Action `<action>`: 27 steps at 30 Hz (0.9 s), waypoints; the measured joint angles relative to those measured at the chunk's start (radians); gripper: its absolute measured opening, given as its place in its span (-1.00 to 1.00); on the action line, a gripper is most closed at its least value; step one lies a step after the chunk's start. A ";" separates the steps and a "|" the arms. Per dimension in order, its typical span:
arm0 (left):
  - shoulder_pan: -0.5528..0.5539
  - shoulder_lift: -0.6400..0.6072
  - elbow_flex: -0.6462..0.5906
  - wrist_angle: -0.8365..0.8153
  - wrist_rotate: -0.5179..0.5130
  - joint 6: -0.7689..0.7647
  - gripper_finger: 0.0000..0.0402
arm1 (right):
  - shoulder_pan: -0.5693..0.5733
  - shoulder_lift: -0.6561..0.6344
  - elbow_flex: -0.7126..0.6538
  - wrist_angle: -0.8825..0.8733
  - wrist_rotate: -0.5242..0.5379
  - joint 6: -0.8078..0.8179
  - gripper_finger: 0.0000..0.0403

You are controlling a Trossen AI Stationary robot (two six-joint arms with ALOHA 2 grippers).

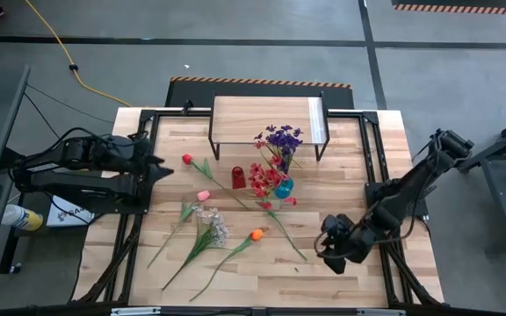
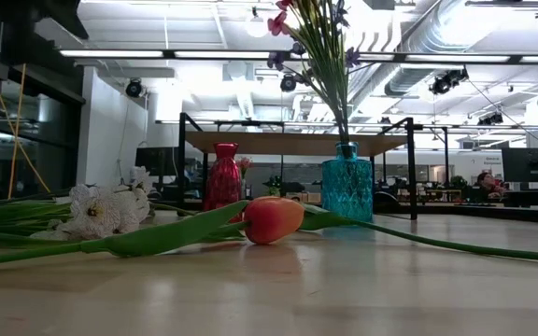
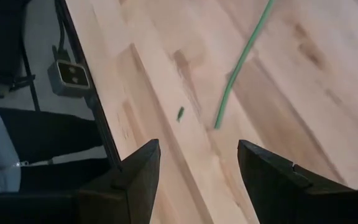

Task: Pick and place flowers into a vace then onto a shelf
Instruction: Put the white flowers into the blue vase

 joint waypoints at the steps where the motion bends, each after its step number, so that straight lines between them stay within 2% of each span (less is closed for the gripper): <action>1: 0.000 0.004 0.000 0.000 0.046 -0.024 0.92 | 0.008 0.015 0.000 0.010 -0.001 0.001 0.02; 6: 0.000 0.063 0.000 0.000 0.241 -0.131 0.92 | 0.024 0.071 0.000 0.043 0.000 0.001 0.02; 11: -0.007 0.175 0.000 0.000 0.394 -0.163 0.92 | 0.023 0.099 0.000 0.071 0.011 0.001 0.02; 15: -0.086 0.289 0.000 -0.001 0.468 -0.166 0.92 | 0.023 0.102 0.000 0.087 0.035 -0.001 0.02; 21: -0.313 0.470 0.000 0.000 0.444 -0.233 0.92 | 0.023 0.102 0.000 0.063 0.056 -0.008 0.02; 27: -0.552 0.633 0.000 0.098 0.264 -0.312 0.92 | 0.023 0.102 0.000 0.047 0.059 -0.010 0.02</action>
